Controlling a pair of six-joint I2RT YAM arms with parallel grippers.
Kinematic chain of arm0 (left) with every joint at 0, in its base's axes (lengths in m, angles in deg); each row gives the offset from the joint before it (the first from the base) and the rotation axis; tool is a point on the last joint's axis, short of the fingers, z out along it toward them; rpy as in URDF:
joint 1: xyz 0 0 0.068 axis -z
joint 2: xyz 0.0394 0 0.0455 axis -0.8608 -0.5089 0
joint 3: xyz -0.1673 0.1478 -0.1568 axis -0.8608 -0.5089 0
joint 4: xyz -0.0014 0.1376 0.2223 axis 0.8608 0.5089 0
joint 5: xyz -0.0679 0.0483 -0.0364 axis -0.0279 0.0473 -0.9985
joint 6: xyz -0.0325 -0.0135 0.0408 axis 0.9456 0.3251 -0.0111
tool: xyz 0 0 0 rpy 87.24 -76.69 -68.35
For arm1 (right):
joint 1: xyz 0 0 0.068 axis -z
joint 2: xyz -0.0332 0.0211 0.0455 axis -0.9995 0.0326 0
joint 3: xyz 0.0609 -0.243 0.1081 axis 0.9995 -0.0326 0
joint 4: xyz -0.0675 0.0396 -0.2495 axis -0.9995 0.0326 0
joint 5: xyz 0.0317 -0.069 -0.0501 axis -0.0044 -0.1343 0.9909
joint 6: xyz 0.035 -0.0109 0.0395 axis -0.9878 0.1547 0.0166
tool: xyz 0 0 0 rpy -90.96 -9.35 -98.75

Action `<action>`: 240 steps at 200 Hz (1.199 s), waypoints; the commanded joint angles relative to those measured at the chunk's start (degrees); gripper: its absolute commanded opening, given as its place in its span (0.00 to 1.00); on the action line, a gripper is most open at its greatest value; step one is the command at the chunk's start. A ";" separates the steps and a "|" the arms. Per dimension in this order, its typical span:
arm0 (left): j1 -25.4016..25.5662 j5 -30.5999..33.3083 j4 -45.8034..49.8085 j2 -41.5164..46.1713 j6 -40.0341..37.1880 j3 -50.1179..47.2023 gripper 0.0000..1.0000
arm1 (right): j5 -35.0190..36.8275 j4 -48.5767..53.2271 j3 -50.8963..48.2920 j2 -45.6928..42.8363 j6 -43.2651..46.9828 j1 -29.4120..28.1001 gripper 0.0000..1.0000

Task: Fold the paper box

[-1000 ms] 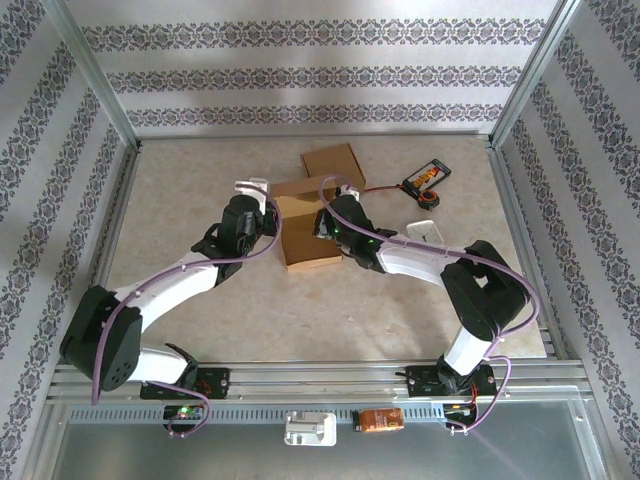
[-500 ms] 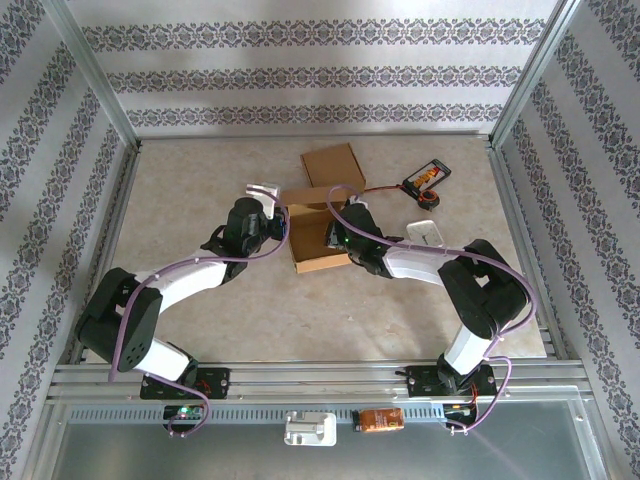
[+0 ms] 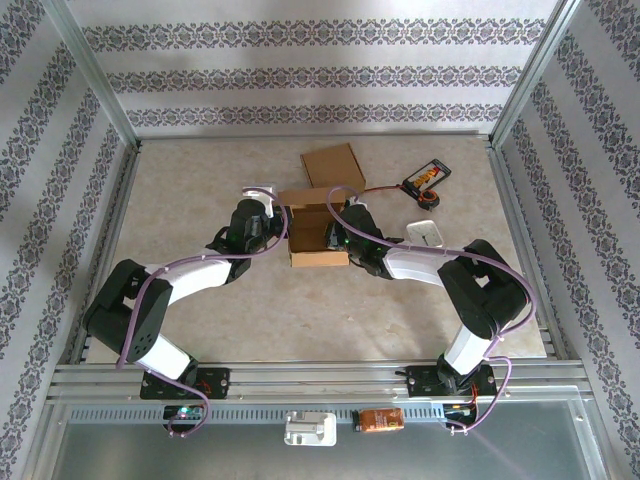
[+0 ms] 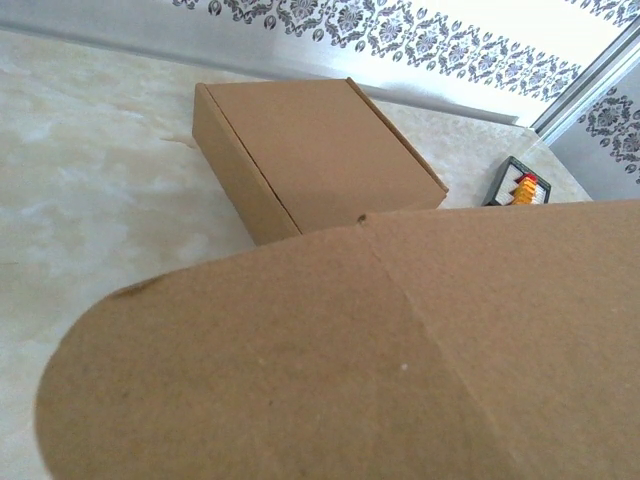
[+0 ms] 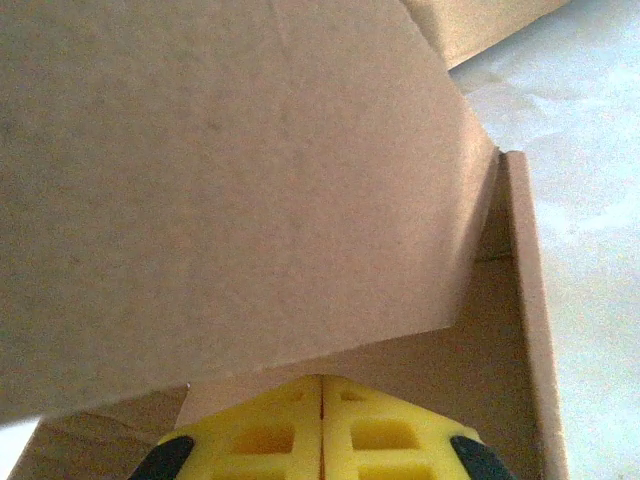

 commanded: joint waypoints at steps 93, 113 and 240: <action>10.72 3.24 5.47 0.98 -19.74 -4.88 0.04 | -8.58 13.09 -9.29 -25.13 -1.05 0.95 0.82; 11.78 4.06 4.36 0.33 -20.67 -4.29 0.03 | -10.03 14.95 -12.50 -31.34 -0.92 2.70 0.92; 13.71 4.33 -0.27 -0.46 -22.79 -4.50 0.02 | -13.08 39.06 -5.84 -59.56 4.53 10.65 0.98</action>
